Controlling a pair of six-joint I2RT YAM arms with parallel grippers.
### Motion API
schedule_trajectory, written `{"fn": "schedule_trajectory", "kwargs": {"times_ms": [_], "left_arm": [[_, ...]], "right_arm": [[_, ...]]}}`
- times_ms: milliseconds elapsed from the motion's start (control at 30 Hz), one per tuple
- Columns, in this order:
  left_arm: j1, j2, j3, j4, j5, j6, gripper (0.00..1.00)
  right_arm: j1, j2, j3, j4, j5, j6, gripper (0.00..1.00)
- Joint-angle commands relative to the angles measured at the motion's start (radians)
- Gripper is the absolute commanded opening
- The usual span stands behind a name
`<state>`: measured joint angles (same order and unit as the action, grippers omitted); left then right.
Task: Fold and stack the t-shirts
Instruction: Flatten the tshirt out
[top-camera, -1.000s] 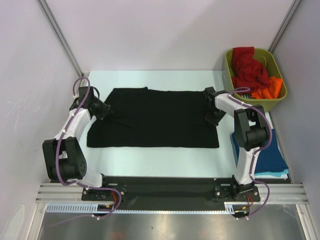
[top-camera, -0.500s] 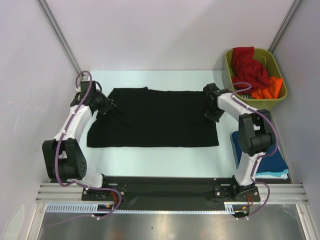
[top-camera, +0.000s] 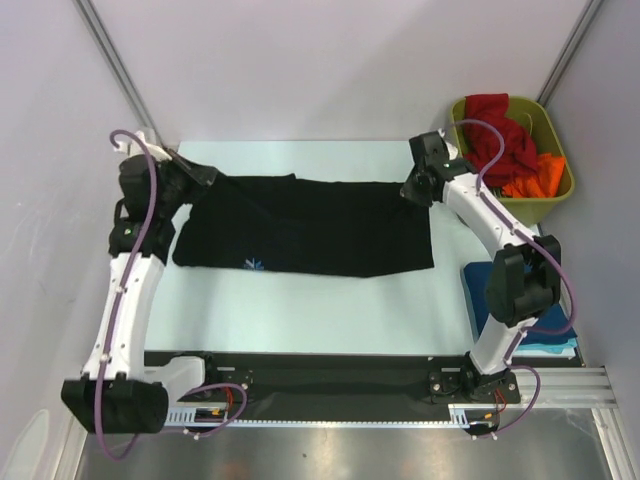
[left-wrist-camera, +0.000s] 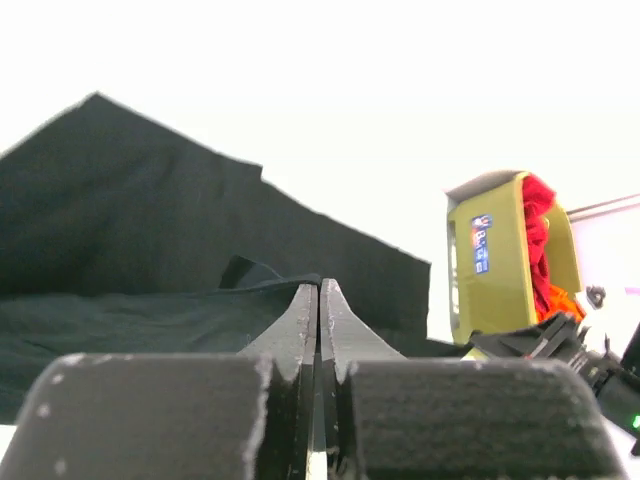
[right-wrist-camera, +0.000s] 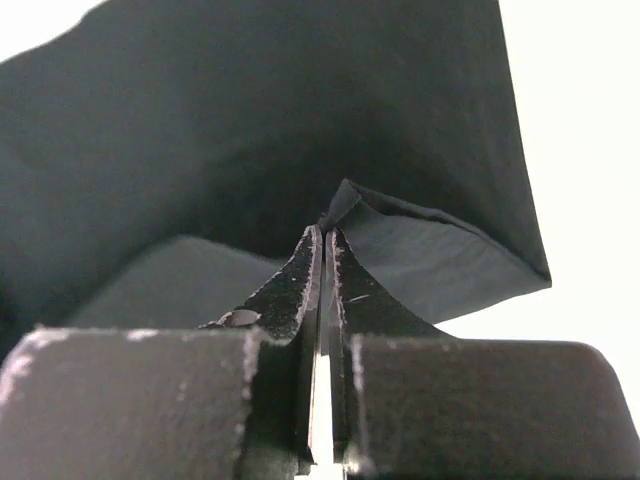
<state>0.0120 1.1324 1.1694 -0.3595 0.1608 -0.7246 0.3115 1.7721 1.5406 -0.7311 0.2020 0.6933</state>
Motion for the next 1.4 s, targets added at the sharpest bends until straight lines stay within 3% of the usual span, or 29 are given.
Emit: {"fn": "schedule_trajectory", "kwargs": {"times_ms": [0,200,300,433,633,800,1067,1367], "left_arm": [[-0.004,-0.074,0.093,0.087,0.017,0.163,0.00],[-0.004,-0.122,0.344,0.051,0.002,0.321,0.00],[-0.004,-0.115,0.551,0.002,-0.032,0.404,0.00],[-0.006,-0.135,0.751,0.002,-0.052,0.432,0.00],[-0.004,-0.207,0.812,0.056,0.097,0.393,0.00],[-0.033,-0.312,0.819,0.071,0.108,0.364,0.00],[-0.061,-0.293,0.977,0.074,0.091,0.334,0.00],[-0.061,-0.088,1.053,0.123,-0.012,0.367,0.01]], "right_arm": [[0.009,-0.095,0.069,0.028,0.008,-0.092,0.00],[0.021,-0.302,0.099,0.134,0.011,-0.182,0.00],[0.021,-0.378,0.162,0.139,-0.022,-0.213,0.00],[0.028,-0.509,0.144,0.244,-0.052,-0.256,0.00],[0.032,-0.687,0.147,0.278,-0.107,-0.276,0.00],[0.034,-0.844,0.125,0.265,-0.144,-0.304,0.00],[0.034,-0.884,0.236,0.200,-0.190,-0.316,0.00],[0.034,-0.696,0.256,0.376,-0.158,-0.353,0.00]]}}
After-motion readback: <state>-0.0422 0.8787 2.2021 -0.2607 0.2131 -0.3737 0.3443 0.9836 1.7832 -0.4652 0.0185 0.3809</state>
